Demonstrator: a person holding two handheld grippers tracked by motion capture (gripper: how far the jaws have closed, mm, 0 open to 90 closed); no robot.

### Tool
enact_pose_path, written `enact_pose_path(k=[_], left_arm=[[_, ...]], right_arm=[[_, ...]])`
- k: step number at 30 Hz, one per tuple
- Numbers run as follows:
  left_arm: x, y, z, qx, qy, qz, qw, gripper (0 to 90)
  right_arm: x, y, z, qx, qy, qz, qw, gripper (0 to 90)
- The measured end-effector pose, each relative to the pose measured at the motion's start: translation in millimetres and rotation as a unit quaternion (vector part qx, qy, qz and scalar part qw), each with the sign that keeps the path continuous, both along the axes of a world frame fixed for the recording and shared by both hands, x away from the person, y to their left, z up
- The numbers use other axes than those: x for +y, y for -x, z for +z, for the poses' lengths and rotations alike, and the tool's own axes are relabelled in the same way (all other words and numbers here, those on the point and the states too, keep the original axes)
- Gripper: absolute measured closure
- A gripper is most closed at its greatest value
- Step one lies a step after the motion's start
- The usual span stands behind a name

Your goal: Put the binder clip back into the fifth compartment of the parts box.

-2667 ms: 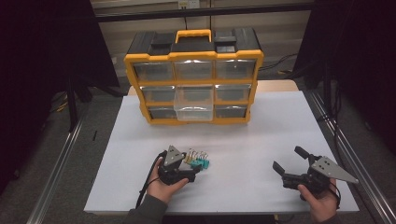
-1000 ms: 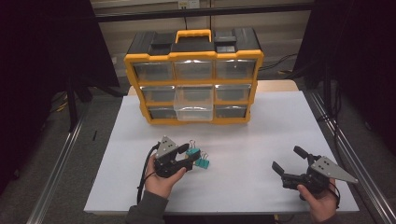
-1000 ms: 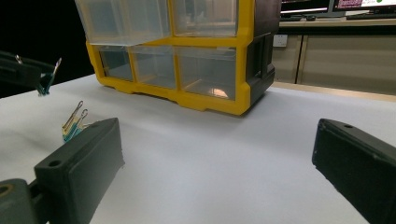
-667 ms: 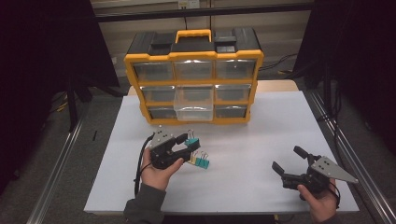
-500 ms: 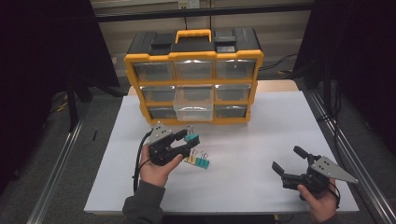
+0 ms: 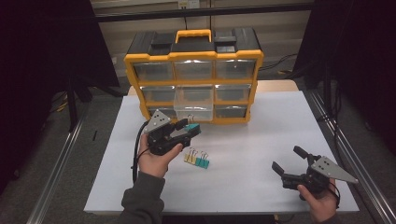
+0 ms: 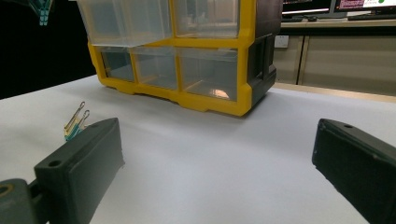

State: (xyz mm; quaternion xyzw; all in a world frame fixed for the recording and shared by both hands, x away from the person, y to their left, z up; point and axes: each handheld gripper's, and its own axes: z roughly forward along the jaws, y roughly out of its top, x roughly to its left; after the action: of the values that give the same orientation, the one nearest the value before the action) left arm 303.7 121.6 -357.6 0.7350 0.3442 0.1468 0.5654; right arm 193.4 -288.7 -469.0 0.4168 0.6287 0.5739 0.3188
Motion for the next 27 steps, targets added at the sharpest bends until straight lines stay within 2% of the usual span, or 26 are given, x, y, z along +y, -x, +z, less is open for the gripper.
enact_pose_path(k=[5, 6, 7, 10, 18, 21, 24, 25, 26, 27], left_arm=[[-0.1, -4.3, 10.6, 0.0, 0.006, 0.005, 1.0, 47.3], [0.1, -5.1, 13.0, -0.001, 0.001, 0.005, 1.0, 47.4], [-0.5, -5.9, 14.5, -0.001, 0.007, 0.006, 1.0, 47.4], [-0.7, -8.3, 20.4, -0.001, -0.002, 0.007, 1.0, 47.4], [-1.8, -17.8, 33.3, -0.001, -0.003, 0.01, 0.9999, 47.4], [-1.6, -21.9, 38.1, -0.005, -0.002, 0.013, 0.9999, 47.4], [-2.4, -26.7, 43.6, -0.011, -0.011, 0.019, 0.9997, 47.4], [-3.1, -28.6, 45.1, -0.012, -0.005, 0.019, 0.9997, 47.3], [-3.4, -29.9, 47.4, -0.013, -0.013, 0.025, 0.9995, 47.3], [-4.0, -31.9, 49.0, -0.015, -0.012, 0.025, 0.9995, 47.4]], right_arm=[[-0.2, 0.4, 0.2, -0.001, 0.003, 0.004, 1.0, 1.4], [-0.4, 0.5, 0.2, -0.001, 0.003, 0.004, 1.0, 1.4], [-0.4, 0.5, 0.3, 0.0, 0.003, 0.005, 1.0, 1.4], [-0.4, 0.3, 0.1, 0.0, 0.001, 0.003, 1.0, 1.4], [0.1, 0.2, 0.1, 0.0, 0.002, 0.004, 1.0, 1.5], [0.4, -0.1, 0.0, 0.0, 0.0, 0.001, 1.0, 1.5], [0.2, 0.2, 0.0, 0.001, 0.003, 0.004, 1.0, 1.5], [0.3, 0.2, 0.1, 0.001, 0.003, 0.004, 1.0, 1.5], [0.4, 0.2, 0.1, 0.001, 0.002, 0.006, 1.0, 1.5], [0.4, 0.3, 0.1, 0.001, 0.003, 0.005, 1.0, 1.5]])
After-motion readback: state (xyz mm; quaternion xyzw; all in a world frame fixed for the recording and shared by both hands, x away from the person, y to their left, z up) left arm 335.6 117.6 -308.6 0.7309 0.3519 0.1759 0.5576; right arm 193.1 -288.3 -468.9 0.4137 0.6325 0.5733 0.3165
